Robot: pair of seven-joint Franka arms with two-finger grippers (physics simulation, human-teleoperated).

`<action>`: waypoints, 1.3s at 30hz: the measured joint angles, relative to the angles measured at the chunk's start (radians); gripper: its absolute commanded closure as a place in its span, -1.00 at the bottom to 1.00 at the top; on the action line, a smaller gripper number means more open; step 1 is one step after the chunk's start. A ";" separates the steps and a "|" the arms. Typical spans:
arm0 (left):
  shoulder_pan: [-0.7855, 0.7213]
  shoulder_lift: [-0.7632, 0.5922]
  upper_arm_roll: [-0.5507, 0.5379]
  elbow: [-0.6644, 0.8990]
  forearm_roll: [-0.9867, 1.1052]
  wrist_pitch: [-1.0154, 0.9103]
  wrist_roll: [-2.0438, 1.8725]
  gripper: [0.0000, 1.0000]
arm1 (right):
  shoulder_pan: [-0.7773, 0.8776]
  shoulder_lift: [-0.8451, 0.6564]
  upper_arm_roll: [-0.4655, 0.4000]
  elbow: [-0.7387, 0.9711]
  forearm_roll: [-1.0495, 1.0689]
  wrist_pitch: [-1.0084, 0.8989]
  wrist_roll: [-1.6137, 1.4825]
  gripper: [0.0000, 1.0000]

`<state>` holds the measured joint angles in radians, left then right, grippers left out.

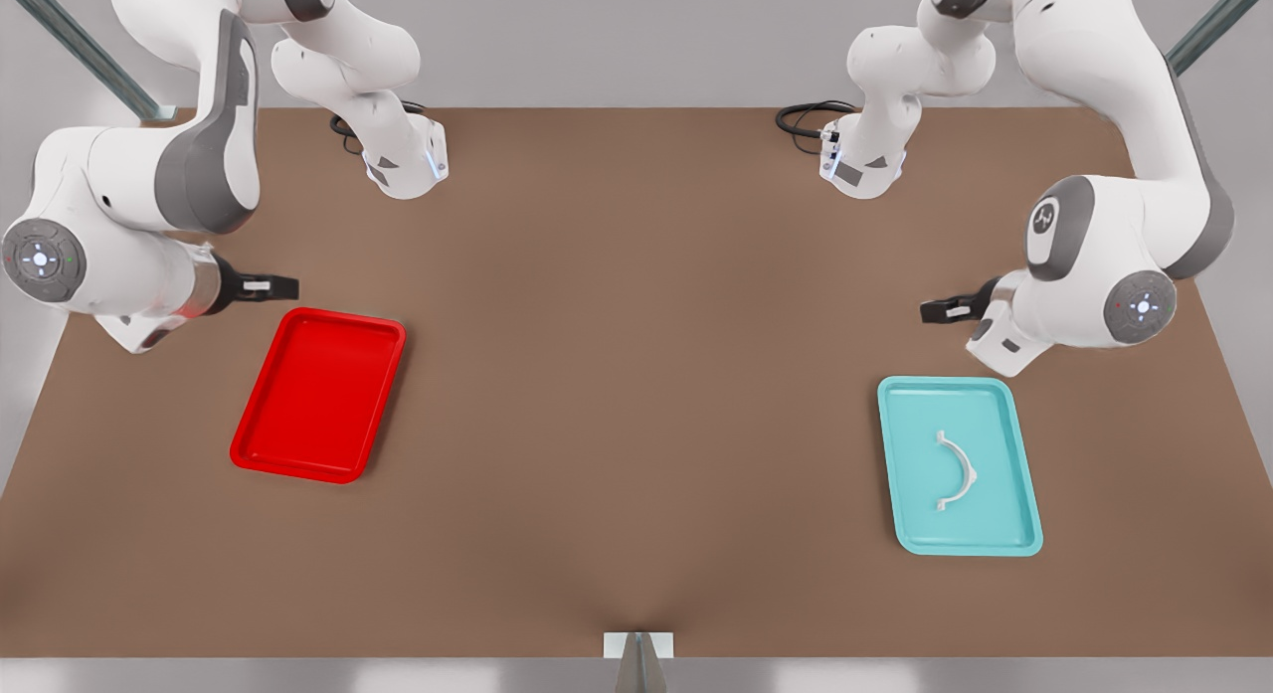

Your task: Take the drainage pipe clamp from the left arm, pass it to the right arm, and place it in the plate on the right side

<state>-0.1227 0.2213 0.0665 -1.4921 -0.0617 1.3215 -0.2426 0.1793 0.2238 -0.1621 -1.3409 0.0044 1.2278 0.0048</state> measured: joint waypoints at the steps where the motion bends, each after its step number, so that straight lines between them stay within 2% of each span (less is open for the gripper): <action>1: -0.002 0.000 0.001 0.009 0.008 0.030 0.001 -1.00 | 0.000 -0.001 0.000 -0.003 0.001 0.031 0.000 -1.00; 4: -0.013 0.038 0.009 0.029 0.023 0.095 0.006 -1.00 | 0.000 -0.002 0.000 -0.006 0.004 0.100 0.001 -1.00; 8: 0.057 0.306 0.048 0.097 0.023 0.244 0.030 -1.00 | 0.001 -0.002 -0.001 -0.010 0.015 0.151 0.002 -1.00; 11: 0.101 0.402 0.051 0.087 0.018 0.373 0.062 -1.00 | 0.003 0.001 -0.001 -0.014 0.019 0.174 0.002 -1.00; 16: 0.112 0.445 0.058 -0.083 0.015 0.603 0.072 -1.00 | 0.006 0.001 0.000 -0.024 0.020 0.195 0.004 -1.00; 21: 0.135 0.499 0.058 -0.143 -0.022 0.798 0.056 -1.00 | 0.006 -0.001 0.000 -0.033 0.021 0.204 0.004 -1.00; 33: 0.166 0.501 0.059 -0.212 -0.037 0.937 -0.011 -1.00 | 0.006 -0.002 0.000 -0.050 0.022 0.216 0.006 -1.00; 34: 0.170 0.502 0.059 -0.212 -0.037 0.941 -0.016 -0.95 | 0.006 -0.002 0.000 -0.052 0.022 0.216 0.006 -1.00; 35: 0.172 0.503 0.058 -0.211 -0.038 0.946 -0.021 -0.68 | 0.007 -0.002 0.000 -0.054 0.022 0.216 0.006 -1.00; 36: 0.172 0.506 0.058 -0.211 -0.038 0.950 -0.027 -0.51 | 0.007 -0.002 0.000 -0.055 0.022 0.216 0.006 -1.00; 39: 0.173 0.509 0.058 -0.211 -0.037 0.960 -0.042 -0.33 | 0.008 -0.002 0.000 -0.057 0.022 0.217 0.006 -1.00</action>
<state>0.0504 0.7306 0.1243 -1.7031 -0.0984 2.2811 -0.2849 0.1870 0.2220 -0.1621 -1.3976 0.0261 1.4448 0.0111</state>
